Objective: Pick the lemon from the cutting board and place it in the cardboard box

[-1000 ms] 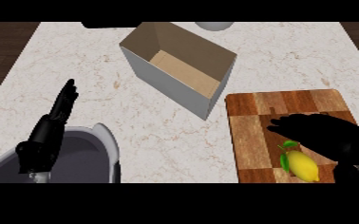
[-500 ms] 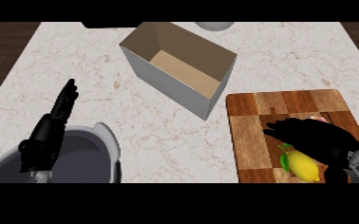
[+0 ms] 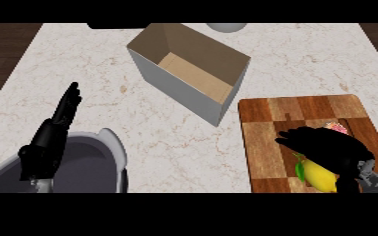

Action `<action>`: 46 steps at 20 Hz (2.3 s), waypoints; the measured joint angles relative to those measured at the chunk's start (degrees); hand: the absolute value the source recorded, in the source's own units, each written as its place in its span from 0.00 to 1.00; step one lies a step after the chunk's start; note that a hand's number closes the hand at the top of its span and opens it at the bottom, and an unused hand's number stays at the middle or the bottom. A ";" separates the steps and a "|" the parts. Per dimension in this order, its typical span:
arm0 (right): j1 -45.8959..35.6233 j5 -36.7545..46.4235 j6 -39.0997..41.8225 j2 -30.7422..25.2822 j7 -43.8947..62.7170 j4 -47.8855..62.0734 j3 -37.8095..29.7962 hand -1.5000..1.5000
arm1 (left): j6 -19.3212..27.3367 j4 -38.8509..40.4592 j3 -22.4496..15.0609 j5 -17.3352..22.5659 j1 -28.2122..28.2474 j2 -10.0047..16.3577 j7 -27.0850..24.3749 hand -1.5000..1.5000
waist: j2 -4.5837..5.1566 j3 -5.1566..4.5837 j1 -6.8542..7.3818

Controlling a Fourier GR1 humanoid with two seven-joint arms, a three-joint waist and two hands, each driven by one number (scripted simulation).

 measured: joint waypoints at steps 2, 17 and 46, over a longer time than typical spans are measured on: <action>-0.12 1.26 -0.26 0.18 -0.82 1.11 0.51 0.00 | -0.48 0.46 0.14 0.20 -0.05 -0.03 -0.65 0.50 | -0.01 0.07 0.04; 0.50 9.82 -11.95 2.11 -7.97 2.84 -0.15 1.00 | -0.64 0.64 0.88 -0.83 0.21 -0.63 -1.28 0.50 | -0.18 -0.02 -0.07; -25.11 -11.47 -25.14 18.73 -16.80 23.12 -31.07 1.00 | -0.56 0.87 1.43 -1.85 -0.30 -0.59 0.55 0.50 | -0.12 0.04 -0.07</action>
